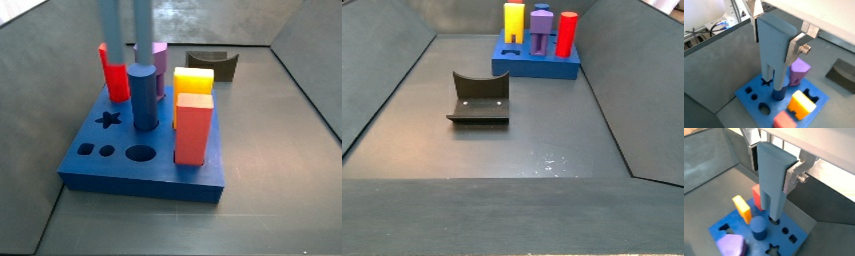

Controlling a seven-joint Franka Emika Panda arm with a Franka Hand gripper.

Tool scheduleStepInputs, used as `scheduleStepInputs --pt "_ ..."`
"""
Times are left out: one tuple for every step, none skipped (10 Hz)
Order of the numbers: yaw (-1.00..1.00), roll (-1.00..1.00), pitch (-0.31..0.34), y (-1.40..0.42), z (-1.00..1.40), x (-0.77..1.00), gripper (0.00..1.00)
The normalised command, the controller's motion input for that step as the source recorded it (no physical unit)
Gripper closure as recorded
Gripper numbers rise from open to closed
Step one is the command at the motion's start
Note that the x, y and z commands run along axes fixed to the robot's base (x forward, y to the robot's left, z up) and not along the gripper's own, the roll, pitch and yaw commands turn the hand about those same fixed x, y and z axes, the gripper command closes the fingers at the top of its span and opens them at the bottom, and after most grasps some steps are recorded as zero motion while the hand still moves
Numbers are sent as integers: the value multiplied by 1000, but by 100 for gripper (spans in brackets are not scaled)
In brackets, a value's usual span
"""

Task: Pick up the square-circle object. Move up. Rotate the square-circle object. Move to above the board. Insert the square-circle object.
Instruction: Insert the square-circle object.

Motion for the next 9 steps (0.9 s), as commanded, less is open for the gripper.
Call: scheduleStepInputs --pt "54 0 -61 0 -677 -317 100" --pt "94 0 -59 0 -866 -306 100" --pt "74 -79 -70 0 -869 -206 100" --pt "0 -143 -66 -40 -806 -114 100" --pt "0 -177 -84 -9 -723 -106 100" --pt "0 -169 -83 -11 -720 -37 100" --pt "0 -130 -89 -69 -754 -9 100" --pt "0 -77 -60 -183 -637 -34 100" --pt "0 -16 -26 -260 -529 -31 100"
